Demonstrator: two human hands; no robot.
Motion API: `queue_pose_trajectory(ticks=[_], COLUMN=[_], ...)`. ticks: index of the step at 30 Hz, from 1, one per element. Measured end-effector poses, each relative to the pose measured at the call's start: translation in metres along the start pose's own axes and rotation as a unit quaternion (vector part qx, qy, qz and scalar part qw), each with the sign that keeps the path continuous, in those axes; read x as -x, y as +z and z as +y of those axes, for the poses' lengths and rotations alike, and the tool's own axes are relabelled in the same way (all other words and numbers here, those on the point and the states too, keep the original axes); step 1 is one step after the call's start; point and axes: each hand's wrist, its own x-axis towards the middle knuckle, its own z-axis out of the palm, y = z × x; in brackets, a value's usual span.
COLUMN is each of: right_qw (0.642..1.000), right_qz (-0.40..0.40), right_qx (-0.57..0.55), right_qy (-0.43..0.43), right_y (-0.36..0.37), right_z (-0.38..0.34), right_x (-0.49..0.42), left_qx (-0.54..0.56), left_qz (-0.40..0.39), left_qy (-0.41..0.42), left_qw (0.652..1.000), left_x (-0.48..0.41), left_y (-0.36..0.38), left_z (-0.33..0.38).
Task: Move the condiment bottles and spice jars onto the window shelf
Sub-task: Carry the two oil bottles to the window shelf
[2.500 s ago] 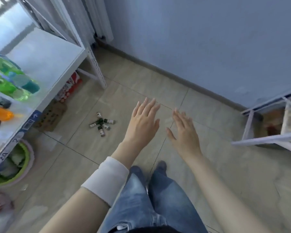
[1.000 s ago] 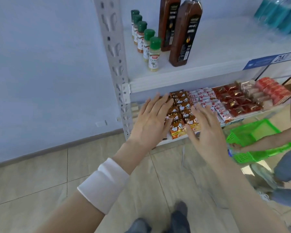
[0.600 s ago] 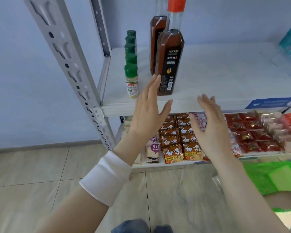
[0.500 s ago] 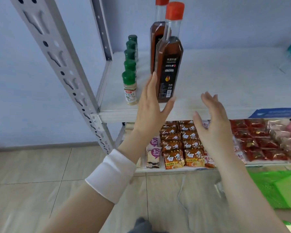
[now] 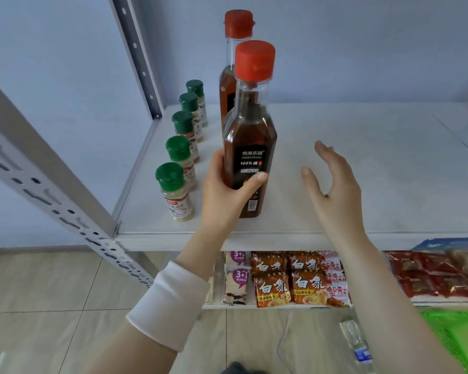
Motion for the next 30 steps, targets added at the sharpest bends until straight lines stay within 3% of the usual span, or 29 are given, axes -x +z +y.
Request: queue_pose_trajectory(ticks=[5,13,18,21,30], right_qw=[0.994,0.961,0.928,0.913,0.913], right_qz=[-0.062,-0.217,-0.271,-0.284,-0.231], right_qx=[-0.087,-0.173,-0.254,-0.291,-0.333], right_qy=[0.024,0.004,0.010,0.023,0.053], right_y=[0.024,0.059,0.082,0.092,0.091], right_z=[0.006,0.012,0.008,0.003,-0.004], right_x=[-0.043,-0.098,-0.123,-0.125,-0.118], left_qx=[-0.015,0.027,0.031,0.034,0.027], left_qz=[0.013,0.166,0.225,0.246,0.278], left_qy=[-0.016,-0.047,-0.050,-0.065,-0.041], left_qw=[1.000,0.985,0.973,0.967,0.959], left_x=[-0.004,0.002,0.009,0.018,0.048], left_y=[0.000,0.014,0.021,0.020,0.020], left_z=[0.000,0.000,0.008,0.013,0.035])
